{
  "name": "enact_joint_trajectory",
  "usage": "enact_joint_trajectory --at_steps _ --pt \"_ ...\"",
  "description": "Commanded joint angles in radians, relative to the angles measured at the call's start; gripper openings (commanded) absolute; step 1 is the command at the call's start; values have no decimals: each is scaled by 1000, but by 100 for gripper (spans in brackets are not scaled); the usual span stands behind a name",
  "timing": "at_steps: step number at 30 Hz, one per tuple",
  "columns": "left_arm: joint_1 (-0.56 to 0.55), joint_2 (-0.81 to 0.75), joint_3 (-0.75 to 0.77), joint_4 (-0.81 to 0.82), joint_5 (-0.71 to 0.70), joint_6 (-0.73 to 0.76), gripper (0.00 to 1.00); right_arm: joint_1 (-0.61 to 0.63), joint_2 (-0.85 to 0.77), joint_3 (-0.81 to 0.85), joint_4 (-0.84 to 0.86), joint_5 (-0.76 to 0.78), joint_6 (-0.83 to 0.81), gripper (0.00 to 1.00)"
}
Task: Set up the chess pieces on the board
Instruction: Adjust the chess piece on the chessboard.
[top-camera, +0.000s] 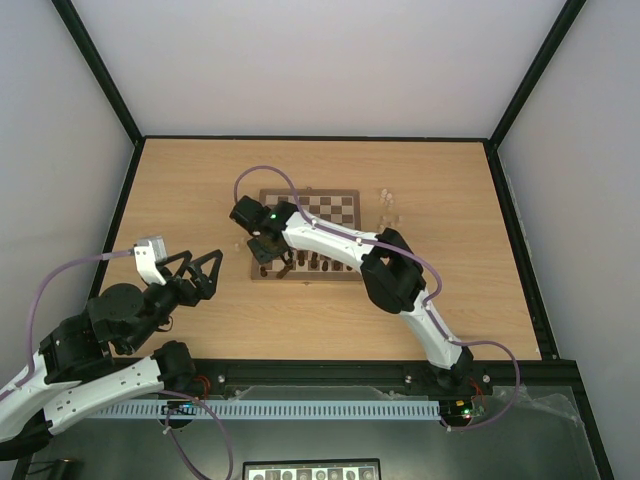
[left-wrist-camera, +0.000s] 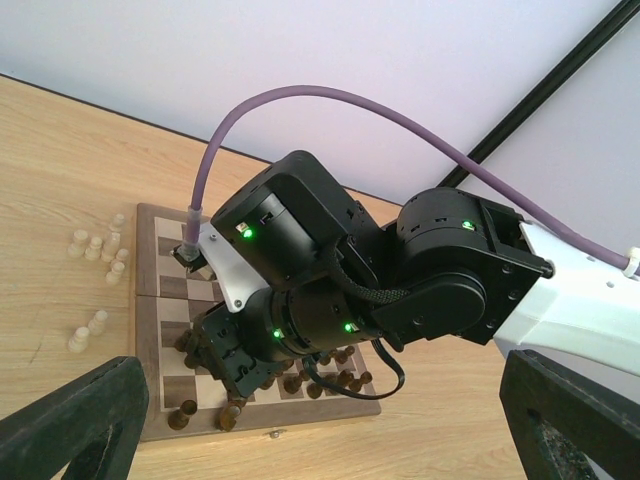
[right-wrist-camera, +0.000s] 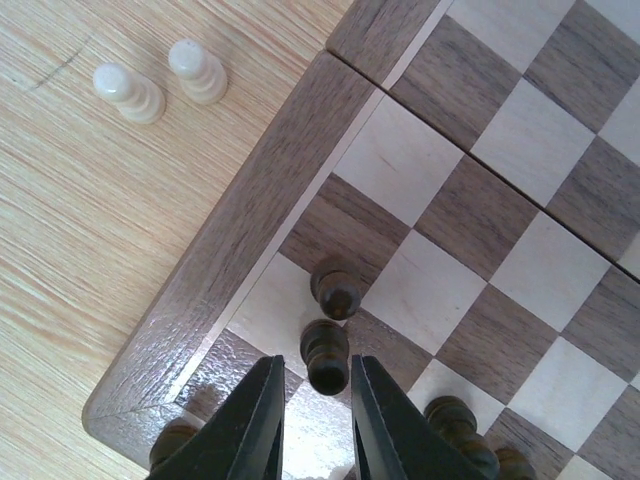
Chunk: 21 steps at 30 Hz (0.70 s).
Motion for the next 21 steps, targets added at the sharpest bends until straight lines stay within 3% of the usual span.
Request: enact_joint_trajectory --at_steps 1,16,21 --pt "-5 -12 -9 -4 -15 9 99 4 24 9 -49 43 7 20" --pt "-6 -12 -10 -3 -16 9 99 4 38 7 -36 11 0 20" --pt "-6 -13 -9 -3 -15 9 99 3 35 6 -36 16 2 11"
